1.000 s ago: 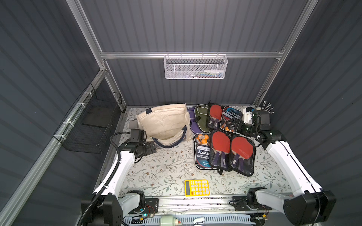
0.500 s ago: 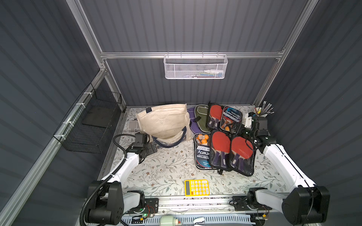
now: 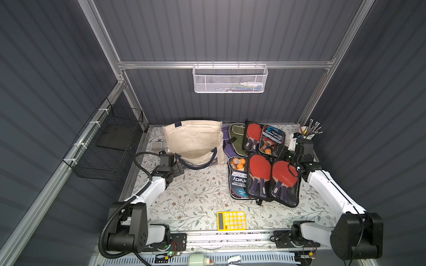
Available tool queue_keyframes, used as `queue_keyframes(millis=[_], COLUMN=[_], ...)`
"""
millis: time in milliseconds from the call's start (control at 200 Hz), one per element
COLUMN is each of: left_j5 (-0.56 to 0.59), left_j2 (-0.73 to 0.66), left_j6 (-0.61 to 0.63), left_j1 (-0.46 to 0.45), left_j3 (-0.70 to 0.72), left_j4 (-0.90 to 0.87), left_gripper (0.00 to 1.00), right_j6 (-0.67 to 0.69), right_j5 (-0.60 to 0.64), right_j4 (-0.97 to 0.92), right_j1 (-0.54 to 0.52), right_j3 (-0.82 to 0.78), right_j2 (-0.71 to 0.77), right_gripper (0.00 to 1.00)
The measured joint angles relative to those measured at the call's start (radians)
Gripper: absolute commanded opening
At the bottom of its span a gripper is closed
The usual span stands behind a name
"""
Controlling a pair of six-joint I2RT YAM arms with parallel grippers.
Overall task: Remove the ping pong set from the canvas bag
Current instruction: Reset both arms
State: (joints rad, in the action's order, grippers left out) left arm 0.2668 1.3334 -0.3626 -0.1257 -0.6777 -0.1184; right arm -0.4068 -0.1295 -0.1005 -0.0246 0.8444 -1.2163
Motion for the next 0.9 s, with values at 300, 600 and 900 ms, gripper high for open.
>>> queue_keyframes(millis=[300,600,900], left_j5=[0.039,0.082,0.098], left_j2=[0.069,0.096,0.123], left_j6=[0.053,0.112,0.154], left_j1=[0.0,0.0,0.005], left_j3=[0.0,0.0,0.025], left_j4=[0.137,0.25,0.375], left_gripper=[0.99,1.0,0.99], right_j6=[0.061,0.114,0.13], right_j5=[0.031,0.077,0.093], right_j4=[0.15,0.273,0.407], right_j1=[0.019,0.072,0.135], right_j3=[-0.098,-0.178,-0.269], right_j2=[0.01,-0.022,-0.066], right_gripper=[0.99,0.99,0.99])
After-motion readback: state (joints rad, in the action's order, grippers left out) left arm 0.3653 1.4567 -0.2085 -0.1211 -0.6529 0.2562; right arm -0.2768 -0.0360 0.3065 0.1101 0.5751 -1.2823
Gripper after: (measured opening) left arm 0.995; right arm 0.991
